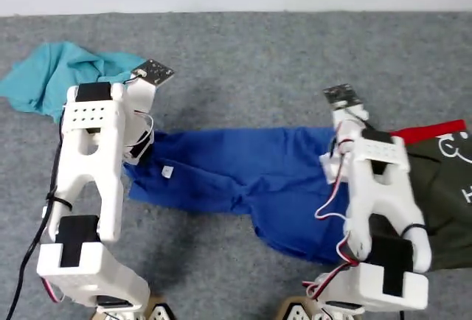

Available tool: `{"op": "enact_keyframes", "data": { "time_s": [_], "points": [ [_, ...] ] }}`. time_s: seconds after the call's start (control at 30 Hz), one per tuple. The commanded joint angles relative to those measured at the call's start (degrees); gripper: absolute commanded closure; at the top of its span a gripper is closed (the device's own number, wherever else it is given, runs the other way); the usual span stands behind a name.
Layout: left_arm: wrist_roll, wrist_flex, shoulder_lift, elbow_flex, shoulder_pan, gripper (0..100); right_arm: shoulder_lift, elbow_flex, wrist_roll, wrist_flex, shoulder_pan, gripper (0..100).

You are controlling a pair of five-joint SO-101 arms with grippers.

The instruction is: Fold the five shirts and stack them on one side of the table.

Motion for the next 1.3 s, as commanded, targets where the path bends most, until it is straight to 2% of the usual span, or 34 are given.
{"op": "enact_keyframes", "data": {
  "time_s": [0.0, 0.3, 0.43, 0.63, 0.8, 0.87, 1.13, 1.27],
  "points": [
    [-0.26, -0.7, -2.64, -0.04, 0.0, 90, -3.03, -2.73, 2.2, 0.75, 2.59, 98.8],
    [-0.26, -0.62, -2.64, 0.31, 0.0, 90, -1.1, -2.55, 2.29, 0.22, 2.77, 98.4],
    [-0.44, -0.79, -2.64, 3.47, 0.09, 90, 4.79, -2.64, 2.29, -4.26, 2.77, 98.4],
    [-0.44, -6.51, -2.64, 10.95, 0.09, 90, 7.43, -3.52, 2.11, -4.7, 3.3, 96.9],
    [-0.35, -10.46, -2.64, 14.81, 0.09, 90, 3.91, -6.59, 1.93, 2.95, 5.41, 78.1],
    [-0.26, -10.73, -2.64, 14.99, 0.09, 90, 1.1, -8.0, 2.02, 7.25, 5.85, 74.2],
    [-0.26, -10.81, -2.73, 14.73, 0.09, 90, -15.69, -7.3, 2.55, 26.15, 0.66, 79.4],
    [-0.18, -10.55, -2.73, 14.64, 0.09, 90, -23.52, 1.23, 7.38, 29.67, -2.68, 79.4]
  ]
}}
